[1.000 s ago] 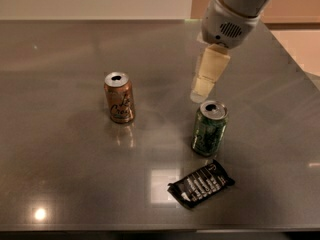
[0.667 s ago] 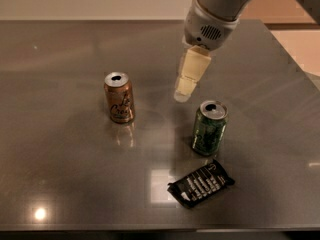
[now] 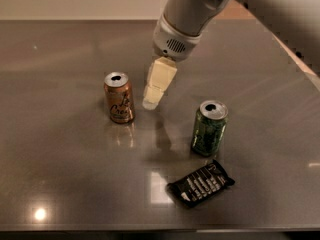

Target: Pick orange can

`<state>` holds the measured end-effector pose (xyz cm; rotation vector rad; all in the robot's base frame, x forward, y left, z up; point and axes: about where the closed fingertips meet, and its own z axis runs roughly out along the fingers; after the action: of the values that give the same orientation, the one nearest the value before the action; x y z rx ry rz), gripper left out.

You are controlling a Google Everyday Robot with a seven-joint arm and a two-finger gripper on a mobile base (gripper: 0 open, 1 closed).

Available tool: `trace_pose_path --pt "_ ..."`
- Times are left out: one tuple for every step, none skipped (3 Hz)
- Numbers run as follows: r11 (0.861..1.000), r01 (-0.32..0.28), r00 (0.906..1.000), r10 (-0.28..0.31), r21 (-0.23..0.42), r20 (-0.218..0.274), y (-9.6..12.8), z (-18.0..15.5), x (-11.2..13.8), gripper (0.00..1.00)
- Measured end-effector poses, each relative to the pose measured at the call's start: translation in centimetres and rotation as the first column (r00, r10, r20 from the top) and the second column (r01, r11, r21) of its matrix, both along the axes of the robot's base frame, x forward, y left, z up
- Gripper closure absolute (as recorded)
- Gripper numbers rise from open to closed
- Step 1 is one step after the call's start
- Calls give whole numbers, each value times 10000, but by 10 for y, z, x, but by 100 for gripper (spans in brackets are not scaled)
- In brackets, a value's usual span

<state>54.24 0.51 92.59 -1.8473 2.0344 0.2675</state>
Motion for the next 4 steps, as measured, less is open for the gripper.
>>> trace_pose_path --pt "9992 -287 9995 290 278 -104 28 -11 -1 0" --pt "9975 -550 9981 561 447 -240 49 -20 -3 0" --pt "9962 -696 9969 713 517 -320 62 -28 -2 0" --pt "9966 -647 9972 666 519 -354 68 -31 0 18"
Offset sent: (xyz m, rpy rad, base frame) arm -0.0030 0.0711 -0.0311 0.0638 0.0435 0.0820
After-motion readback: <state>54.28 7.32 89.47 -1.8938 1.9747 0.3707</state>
